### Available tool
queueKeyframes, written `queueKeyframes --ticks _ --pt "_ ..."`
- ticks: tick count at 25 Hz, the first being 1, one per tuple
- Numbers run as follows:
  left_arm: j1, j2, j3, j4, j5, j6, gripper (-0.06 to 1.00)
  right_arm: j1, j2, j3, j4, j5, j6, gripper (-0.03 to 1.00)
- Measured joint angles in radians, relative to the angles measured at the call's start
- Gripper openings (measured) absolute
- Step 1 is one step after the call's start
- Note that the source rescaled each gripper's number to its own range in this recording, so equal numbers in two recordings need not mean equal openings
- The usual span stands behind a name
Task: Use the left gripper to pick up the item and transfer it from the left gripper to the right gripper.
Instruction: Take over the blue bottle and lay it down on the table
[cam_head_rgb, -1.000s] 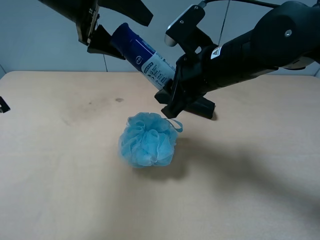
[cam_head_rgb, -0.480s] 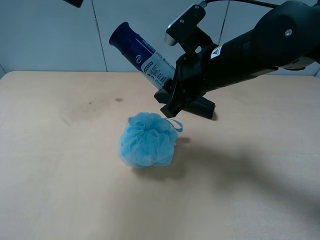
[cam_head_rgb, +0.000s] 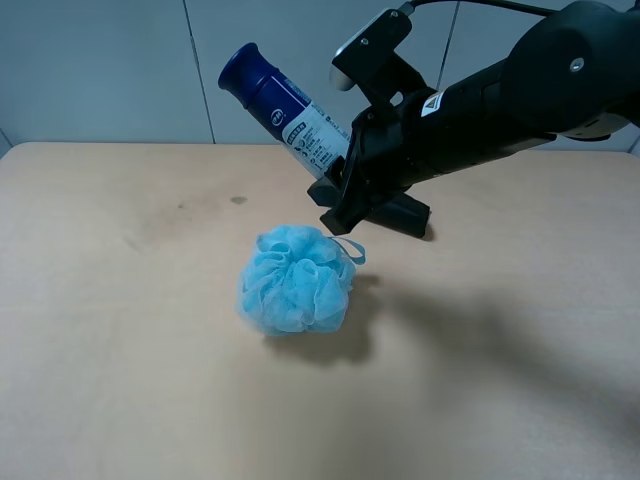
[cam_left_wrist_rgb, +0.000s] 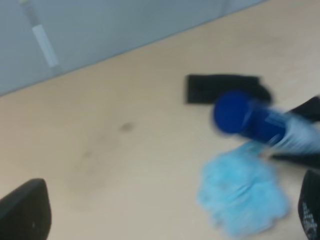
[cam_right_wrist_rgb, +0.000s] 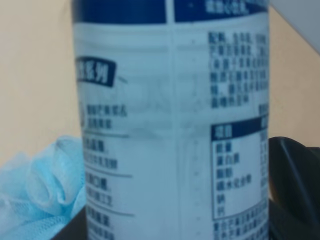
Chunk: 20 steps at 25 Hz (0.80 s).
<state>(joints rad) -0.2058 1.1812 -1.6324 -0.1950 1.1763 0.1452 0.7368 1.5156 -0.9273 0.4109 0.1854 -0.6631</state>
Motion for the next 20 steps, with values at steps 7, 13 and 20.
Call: queueKeyframes --ticks 7,13,20 --pt "0.000 -0.297 0.285 0.177 0.000 -0.021 0.99 0.000 0.000 0.000 0.002 0.000 0.000 0.00" --pt "0.000 -0.561 0.532 0.195 0.000 -0.025 0.99 0.000 0.000 0.000 0.002 0.000 0.001 0.00" --pt "0.000 -0.872 0.821 0.201 -0.002 -0.031 0.99 0.000 0.000 0.000 0.003 0.000 0.003 0.00"
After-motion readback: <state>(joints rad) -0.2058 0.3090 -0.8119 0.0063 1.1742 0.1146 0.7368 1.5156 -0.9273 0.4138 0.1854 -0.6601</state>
